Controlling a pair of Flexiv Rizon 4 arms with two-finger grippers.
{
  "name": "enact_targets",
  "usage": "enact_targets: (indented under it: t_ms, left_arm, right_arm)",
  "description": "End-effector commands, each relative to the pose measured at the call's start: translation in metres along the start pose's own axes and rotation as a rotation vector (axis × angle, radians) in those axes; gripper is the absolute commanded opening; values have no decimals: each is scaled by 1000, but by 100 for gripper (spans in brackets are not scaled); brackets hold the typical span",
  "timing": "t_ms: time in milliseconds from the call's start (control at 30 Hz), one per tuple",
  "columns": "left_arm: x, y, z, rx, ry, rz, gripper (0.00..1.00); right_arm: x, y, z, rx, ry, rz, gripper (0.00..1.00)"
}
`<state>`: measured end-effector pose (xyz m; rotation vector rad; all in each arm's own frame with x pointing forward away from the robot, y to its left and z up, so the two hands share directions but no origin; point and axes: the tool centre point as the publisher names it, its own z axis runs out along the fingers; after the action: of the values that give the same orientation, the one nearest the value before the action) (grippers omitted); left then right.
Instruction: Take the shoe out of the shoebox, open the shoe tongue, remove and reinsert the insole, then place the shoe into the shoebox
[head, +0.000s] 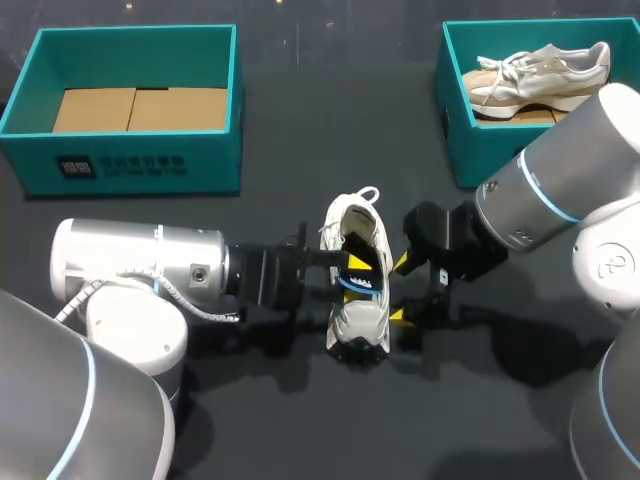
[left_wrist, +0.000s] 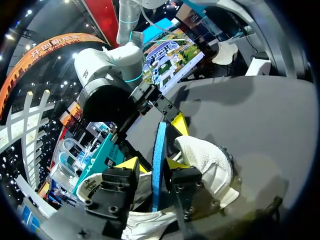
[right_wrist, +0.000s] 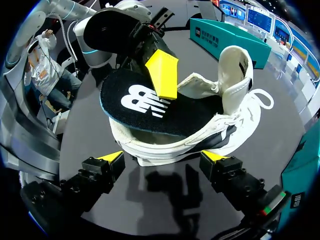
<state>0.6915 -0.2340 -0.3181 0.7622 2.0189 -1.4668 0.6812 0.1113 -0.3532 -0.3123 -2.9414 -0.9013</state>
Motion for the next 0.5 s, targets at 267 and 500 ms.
enact_targets:
  t_ms: [267, 500]
  left_arm:
    - [4, 24, 25, -97, 35, 81, 0]
    - [2, 41, 21, -151, 23, 83, 0]
  right_arm:
    - [1, 0, 0, -1, -2, 0, 100]
    - [1, 0, 0, -1, -2, 0, 100]
